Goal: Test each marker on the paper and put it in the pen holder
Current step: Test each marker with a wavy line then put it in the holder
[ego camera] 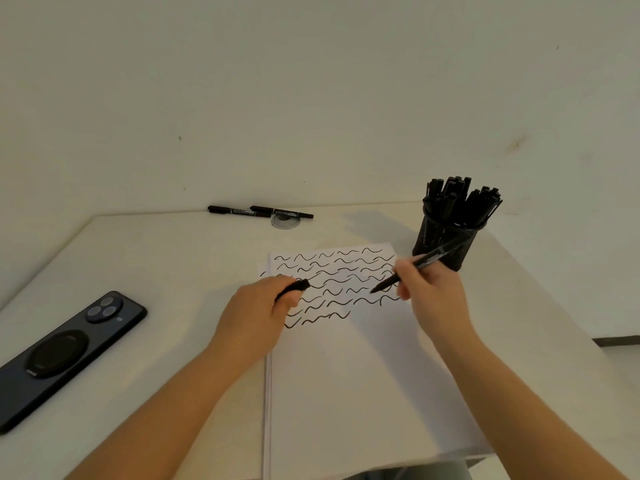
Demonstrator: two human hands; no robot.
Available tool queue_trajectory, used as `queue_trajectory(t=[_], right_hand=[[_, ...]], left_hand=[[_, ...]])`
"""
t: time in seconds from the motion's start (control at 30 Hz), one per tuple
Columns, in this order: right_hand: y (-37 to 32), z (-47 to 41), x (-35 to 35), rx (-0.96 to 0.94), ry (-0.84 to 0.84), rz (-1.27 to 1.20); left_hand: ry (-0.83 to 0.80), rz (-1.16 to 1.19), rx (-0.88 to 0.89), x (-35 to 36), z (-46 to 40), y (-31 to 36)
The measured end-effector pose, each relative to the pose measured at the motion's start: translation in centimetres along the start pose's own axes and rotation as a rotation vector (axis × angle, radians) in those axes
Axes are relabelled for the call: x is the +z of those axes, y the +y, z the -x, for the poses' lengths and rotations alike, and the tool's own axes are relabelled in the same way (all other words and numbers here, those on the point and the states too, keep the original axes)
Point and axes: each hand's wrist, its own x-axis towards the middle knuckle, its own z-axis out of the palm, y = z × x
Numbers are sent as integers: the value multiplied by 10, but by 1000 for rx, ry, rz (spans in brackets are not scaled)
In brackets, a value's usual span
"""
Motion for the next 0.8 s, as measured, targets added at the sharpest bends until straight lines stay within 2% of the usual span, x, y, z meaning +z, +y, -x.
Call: queue_trajectory(t=[0.1, 0.3, 0.47, 0.63, 0.7, 0.8], right_hand=[[12, 7, 14, 53, -146, -73], [29, 10, 12, 15, -79, 12], [31, 11, 15, -32, -175, 129], [35, 7, 8, -57, -87, 190], [35, 7, 5, -61, -4, 192], [32, 9, 3, -55, 81, 90]], left_hand=[[-65, -28, 95, 9, -7, 4], [-81, -73, 127, 20, -3, -8], [-86, -47, 115, 18, -5, -9], [-89, -21, 98, 19, -4, -11], [-86, -17, 99, 20, -4, -11], [-73, -24, 106, 22, -4, -13]])
